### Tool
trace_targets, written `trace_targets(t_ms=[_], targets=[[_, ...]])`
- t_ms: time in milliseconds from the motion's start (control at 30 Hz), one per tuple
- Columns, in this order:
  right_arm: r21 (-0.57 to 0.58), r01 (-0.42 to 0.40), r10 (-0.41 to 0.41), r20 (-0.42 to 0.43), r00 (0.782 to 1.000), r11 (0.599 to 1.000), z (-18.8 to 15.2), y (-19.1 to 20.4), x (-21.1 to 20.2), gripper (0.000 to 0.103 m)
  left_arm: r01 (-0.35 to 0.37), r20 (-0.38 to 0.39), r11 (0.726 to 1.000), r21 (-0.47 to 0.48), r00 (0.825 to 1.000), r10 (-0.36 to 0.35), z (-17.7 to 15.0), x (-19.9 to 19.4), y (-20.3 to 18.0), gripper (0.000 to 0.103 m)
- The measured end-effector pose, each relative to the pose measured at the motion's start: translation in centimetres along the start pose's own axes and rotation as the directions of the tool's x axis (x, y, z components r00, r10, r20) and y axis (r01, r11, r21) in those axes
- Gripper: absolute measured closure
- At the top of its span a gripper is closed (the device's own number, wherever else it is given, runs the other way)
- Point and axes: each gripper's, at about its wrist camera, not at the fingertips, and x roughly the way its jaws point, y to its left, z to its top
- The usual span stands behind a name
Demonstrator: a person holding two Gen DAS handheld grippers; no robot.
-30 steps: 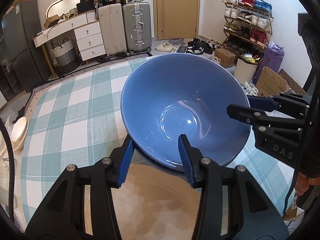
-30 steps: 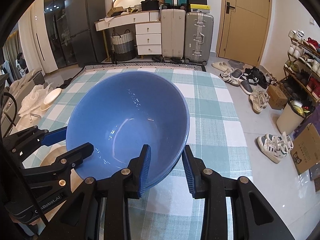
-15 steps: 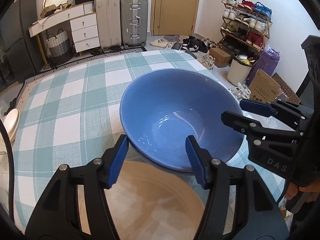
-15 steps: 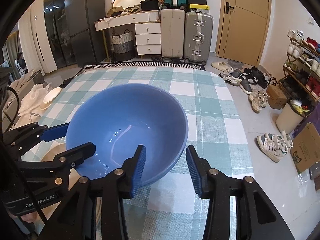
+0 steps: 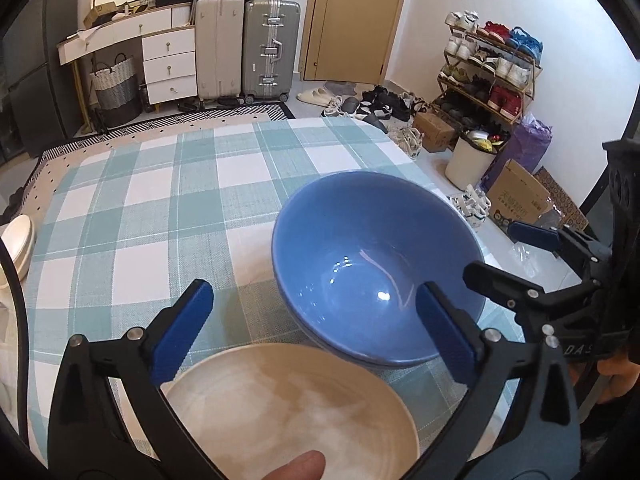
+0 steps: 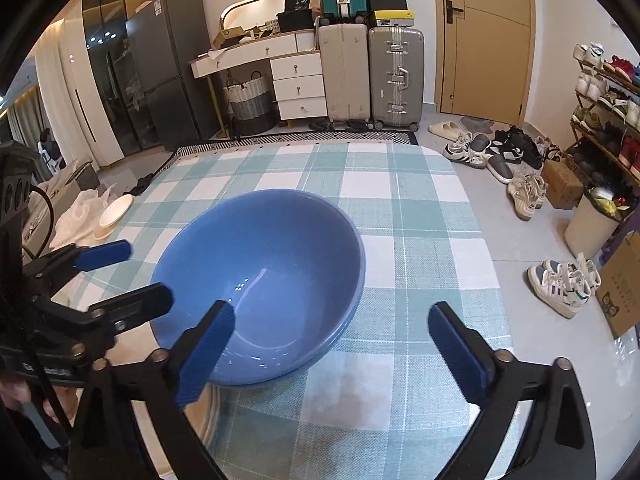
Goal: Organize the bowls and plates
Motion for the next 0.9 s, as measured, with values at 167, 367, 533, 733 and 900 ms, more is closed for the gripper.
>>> trace_targets(t_ms=[167, 367, 533, 733, 900], targets=[[0.017, -0.003, 0.003, 0.005, 1.0, 1.0, 0.2, -0.5, 0.2, 0.001, -0.005, -0.007, 1.0, -0.027, 1.0, 0.005, 0.3, 0.2, 1.2, 0.002], [0.051, -0.023, 0.024, -0.006, 1.0, 0.998, 0.1, -1.4, 0.8, 0.001, -0.016, -0.028, 0.999, -0.052, 0.999, 0.014, 0.3, 1.4, 2.5, 0.002], [0.099, -0.051, 0.054, -0.019, 0.998, 0.994, 0.0, -2.1, 1.7, 0.001, -0.016, -0.04, 0.996, -0.086, 0.999, 0.013, 0.2, 2.3, 3.1, 0.002], [0.114, -0.095, 0.1, -0.039, 0.994, 0.989, -0.3, -1.9, 2.9, 0.016, -0.024, -0.046, 0.994, -0.108, 0.999, 0.019, 0.0, 3.5, 3.7, 0.006], [0.13, -0.132, 0.141, -0.061, 0.988, 0.983, -0.6, -1.8, 4.1, 0.026, 0.0, -0.065, 0.993, -0.114, 0.998, -0.007, -0.1, 4.6, 3.8, 0.034]])
